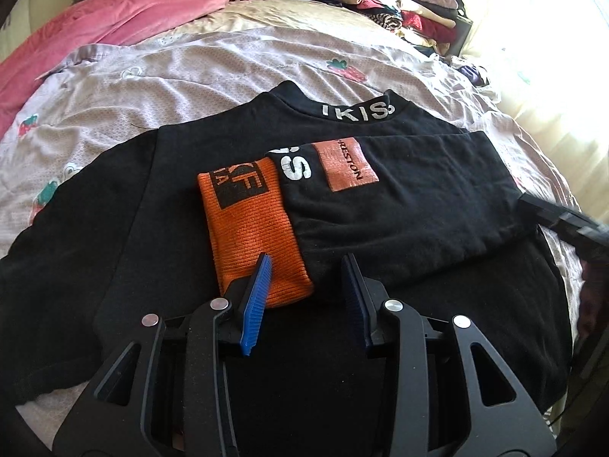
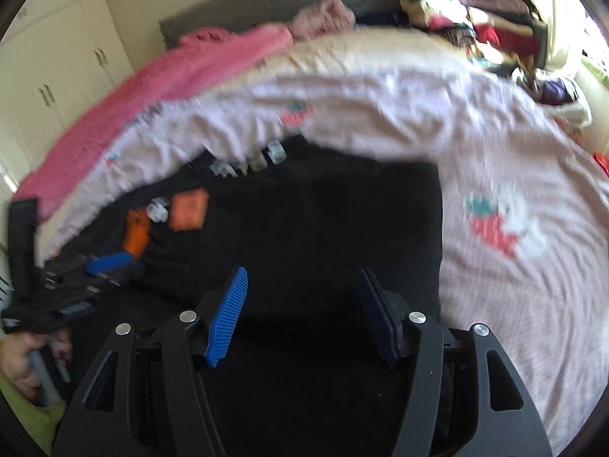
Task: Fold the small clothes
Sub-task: 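Lower the cuff onto the shirt front and open the right tool, then withdraw the right tool and move the left tool toward the other sleeve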
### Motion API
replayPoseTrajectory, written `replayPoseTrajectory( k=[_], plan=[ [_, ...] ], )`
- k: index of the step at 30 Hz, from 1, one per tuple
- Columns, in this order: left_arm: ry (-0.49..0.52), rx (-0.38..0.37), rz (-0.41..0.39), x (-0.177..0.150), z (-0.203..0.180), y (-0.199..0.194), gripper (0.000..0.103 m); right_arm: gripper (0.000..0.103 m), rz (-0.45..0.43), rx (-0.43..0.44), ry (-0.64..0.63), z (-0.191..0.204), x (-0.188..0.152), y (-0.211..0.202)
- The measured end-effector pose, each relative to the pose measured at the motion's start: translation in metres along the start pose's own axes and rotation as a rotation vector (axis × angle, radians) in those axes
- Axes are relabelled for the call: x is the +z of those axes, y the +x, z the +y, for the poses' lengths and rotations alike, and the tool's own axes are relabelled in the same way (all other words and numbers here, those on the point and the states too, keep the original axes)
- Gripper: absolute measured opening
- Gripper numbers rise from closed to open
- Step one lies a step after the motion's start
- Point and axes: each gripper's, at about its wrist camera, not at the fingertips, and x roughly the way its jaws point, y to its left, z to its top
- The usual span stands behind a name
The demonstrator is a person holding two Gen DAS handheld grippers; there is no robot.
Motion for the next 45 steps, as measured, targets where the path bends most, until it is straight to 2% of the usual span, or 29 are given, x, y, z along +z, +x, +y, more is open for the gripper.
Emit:
replayPoseTrajectory(
  k=[3, 8, 13, 15, 20, 24, 27, 32, 45],
  plan=[
    [0.001, 0.000, -0.004, 0.000, -0.002, 0.000, 0.031, 0.059, 0.087, -0.056, 0.008, -0.007, -0.014, 0.025],
    [-0.019, 0.007, -0.025, 0.002, 0.002, -0.010, 0.032, 0.065, 0.061, -0.056, 0.009, -0.002, -0.016, 0.020],
    [-0.026, 0.029, -0.044, 0.003, 0.005, -0.023, 0.040, 0.073, 0.018, -0.019, 0.030, 0.002, -0.020, 0.000],
    [-0.016, 0.053, -0.062, 0.003, 0.004, -0.032, 0.052, 0.083, 0.004, -0.023, 0.037, 0.005, -0.022, -0.009],
    [-0.003, 0.067, -0.100, -0.001, 0.001, -0.053, 0.070, 0.084, -0.038, -0.039, 0.027, 0.012, -0.022, -0.027],
    [0.006, 0.083, -0.117, -0.003, -0.001, -0.065, 0.087, 0.094, -0.077, -0.026, 0.021, 0.016, -0.022, -0.039],
    [0.014, 0.098, -0.132, -0.006, 0.000, -0.076, 0.093, 0.095, -0.107, 0.006, 0.009, 0.023, -0.021, -0.050],
    [0.015, 0.118, -0.141, -0.011, 0.006, -0.090, 0.094, 0.098, -0.140, -0.005, -0.011, 0.036, -0.017, -0.063],
    [-0.073, 0.156, -0.159, -0.026, 0.047, -0.117, 0.094, 0.098, -0.178, -0.001, -0.068, 0.068, -0.003, -0.081]
  ],
)
